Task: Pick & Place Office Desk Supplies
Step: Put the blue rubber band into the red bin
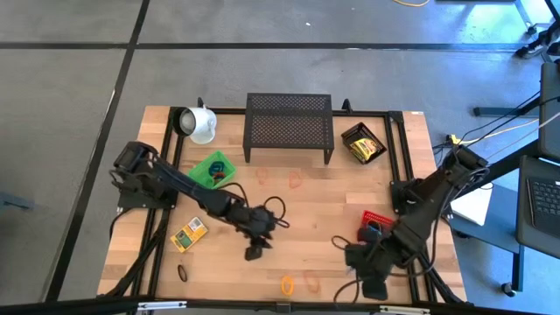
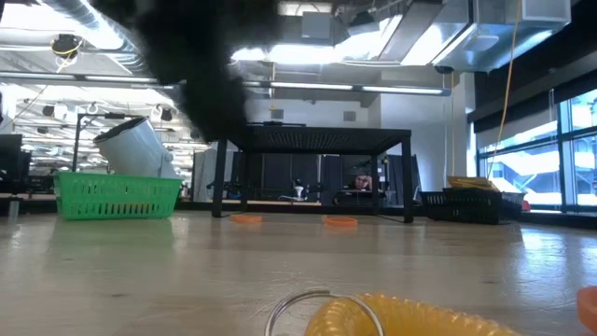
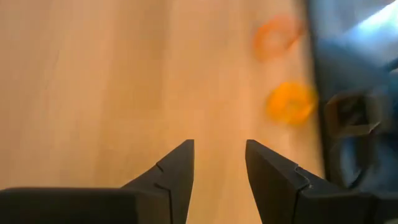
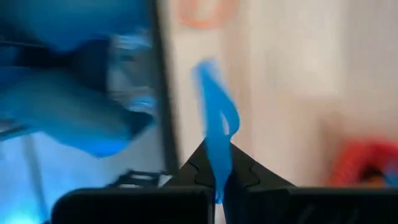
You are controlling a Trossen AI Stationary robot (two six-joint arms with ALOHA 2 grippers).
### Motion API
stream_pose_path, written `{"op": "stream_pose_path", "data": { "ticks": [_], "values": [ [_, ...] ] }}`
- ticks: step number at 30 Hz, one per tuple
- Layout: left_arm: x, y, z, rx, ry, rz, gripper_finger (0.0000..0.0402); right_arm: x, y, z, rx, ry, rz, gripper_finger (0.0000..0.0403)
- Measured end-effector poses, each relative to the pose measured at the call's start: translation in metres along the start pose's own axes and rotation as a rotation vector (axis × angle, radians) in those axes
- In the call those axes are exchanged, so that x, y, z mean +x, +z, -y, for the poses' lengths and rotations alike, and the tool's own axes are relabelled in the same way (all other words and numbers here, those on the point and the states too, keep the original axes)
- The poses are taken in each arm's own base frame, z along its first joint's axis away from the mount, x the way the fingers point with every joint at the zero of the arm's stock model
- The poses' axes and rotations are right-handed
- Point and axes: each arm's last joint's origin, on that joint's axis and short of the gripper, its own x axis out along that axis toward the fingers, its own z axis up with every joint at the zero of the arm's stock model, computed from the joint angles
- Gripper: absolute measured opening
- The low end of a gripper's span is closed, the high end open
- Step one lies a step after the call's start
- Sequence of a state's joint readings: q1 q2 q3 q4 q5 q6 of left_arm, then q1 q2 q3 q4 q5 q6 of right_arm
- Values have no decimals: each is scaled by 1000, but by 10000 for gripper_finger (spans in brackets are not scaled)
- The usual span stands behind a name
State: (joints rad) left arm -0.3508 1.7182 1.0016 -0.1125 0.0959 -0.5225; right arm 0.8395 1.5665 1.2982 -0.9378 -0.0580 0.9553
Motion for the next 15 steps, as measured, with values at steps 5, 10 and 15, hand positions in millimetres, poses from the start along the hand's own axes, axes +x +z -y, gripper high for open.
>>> {"op": "stream_pose_path", "data": {
  "ticks": [5,10,15],
  "values": [
    [-28,-27,-6,-198,195,-266,138,-1,-20,12,167,-236,-33,5],
    [-61,-56,0,-300,376,-482,138,10,-33,27,336,-354,-88,5],
    [-93,-79,14,-198,439,-637,139,26,-45,40,457,-388,-234,6]
  ]
}}
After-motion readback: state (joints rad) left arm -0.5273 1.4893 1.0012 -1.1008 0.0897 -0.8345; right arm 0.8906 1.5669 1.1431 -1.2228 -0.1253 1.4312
